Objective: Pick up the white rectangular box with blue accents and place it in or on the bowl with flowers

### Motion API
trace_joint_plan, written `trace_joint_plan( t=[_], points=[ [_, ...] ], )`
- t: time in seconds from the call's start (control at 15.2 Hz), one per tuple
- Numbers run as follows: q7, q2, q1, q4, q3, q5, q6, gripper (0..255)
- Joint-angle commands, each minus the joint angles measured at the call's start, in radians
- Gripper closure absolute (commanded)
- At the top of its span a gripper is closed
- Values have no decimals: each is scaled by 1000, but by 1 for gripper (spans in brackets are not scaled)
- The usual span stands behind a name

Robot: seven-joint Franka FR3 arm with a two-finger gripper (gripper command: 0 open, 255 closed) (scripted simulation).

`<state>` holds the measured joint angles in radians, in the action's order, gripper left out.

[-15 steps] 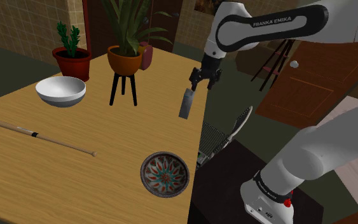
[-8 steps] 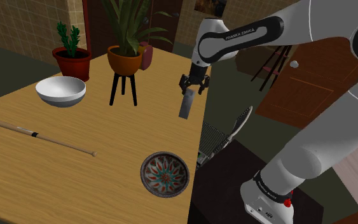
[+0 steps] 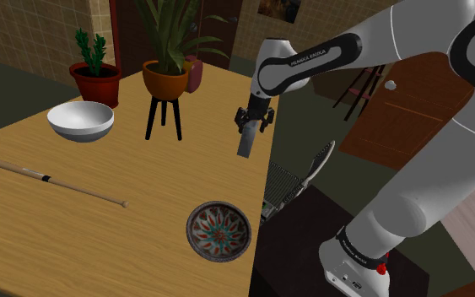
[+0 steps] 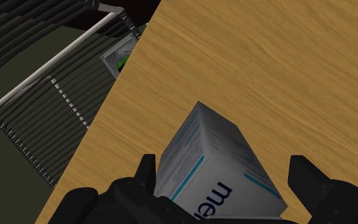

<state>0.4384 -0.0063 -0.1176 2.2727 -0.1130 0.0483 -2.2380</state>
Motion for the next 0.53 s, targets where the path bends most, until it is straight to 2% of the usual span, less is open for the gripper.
trace_joint_plan(
  t=[0.0,0.4,0.46],
  points=[
    [1,2,0,3,0,1,-6,0],
    [1,2,0,3,0,1,-6,0],
    [1,2,0,3,0,1,-6,255]
  ],
)
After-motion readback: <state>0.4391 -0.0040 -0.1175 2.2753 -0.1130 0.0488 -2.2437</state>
